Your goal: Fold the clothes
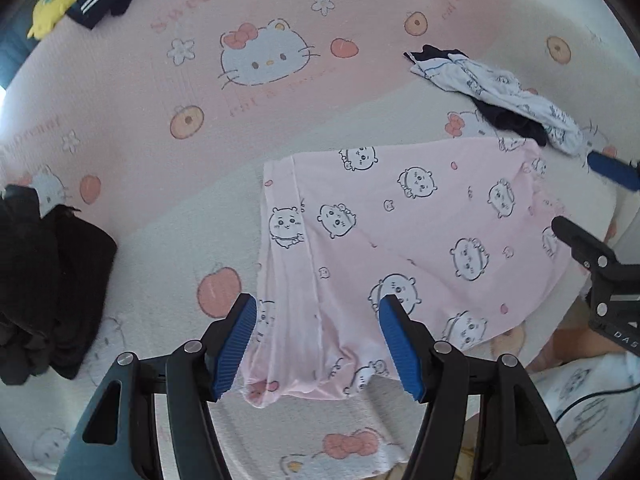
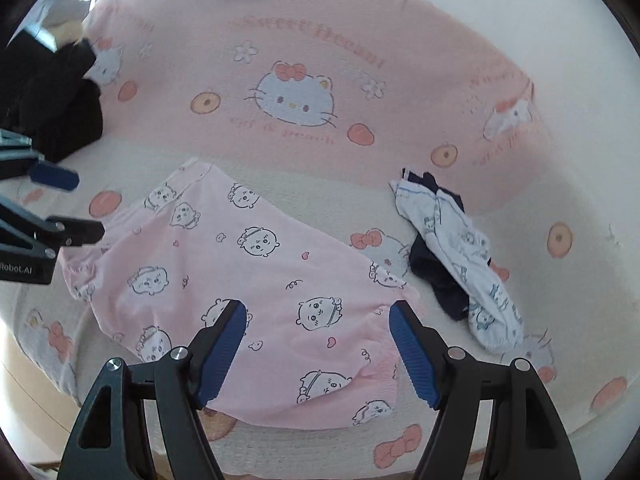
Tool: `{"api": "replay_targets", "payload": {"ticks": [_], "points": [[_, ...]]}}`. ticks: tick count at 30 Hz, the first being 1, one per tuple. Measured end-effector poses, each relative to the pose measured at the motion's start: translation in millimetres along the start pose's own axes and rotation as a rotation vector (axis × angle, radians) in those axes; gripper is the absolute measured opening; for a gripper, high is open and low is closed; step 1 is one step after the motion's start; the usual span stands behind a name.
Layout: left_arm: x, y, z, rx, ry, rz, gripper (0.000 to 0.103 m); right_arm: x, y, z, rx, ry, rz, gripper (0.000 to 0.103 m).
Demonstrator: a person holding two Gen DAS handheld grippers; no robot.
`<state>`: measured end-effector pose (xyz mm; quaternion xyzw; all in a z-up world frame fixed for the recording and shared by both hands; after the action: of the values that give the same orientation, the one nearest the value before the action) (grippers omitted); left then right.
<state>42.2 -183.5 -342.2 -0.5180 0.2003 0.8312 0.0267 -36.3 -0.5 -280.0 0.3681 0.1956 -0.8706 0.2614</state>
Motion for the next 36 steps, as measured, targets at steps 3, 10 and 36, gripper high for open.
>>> {"api": "replay_targets", "payload": {"ticks": [3, 10, 36], "points": [[-1, -7, -9, 0.13, -0.019, 0.079, 0.062, 0, 9, -7, -0.047, 0.015, 0.028, 0.073], [-2, -18, -24, 0.429, -0.083, 0.403, 0.061, 1, 16, -15, -0.147, 0.013, -0.051, 0.073], [25, -88, -91, 1.152, -0.171, 0.642, 0.062, 28, 80, -90, -0.746, 0.064, -0.137, 0.074]]}}
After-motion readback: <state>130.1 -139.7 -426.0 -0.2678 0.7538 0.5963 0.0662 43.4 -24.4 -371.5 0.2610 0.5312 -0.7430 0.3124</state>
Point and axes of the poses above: each gripper's, at about its wrist camera, not at the fingertips, and x roughly the way its jaws point, y to its left, z to its top, the point moved 6 cm from there along x, roughly the way its jaws point, and after that the axes turned 15 degrees about x, right-handed, at the moved point
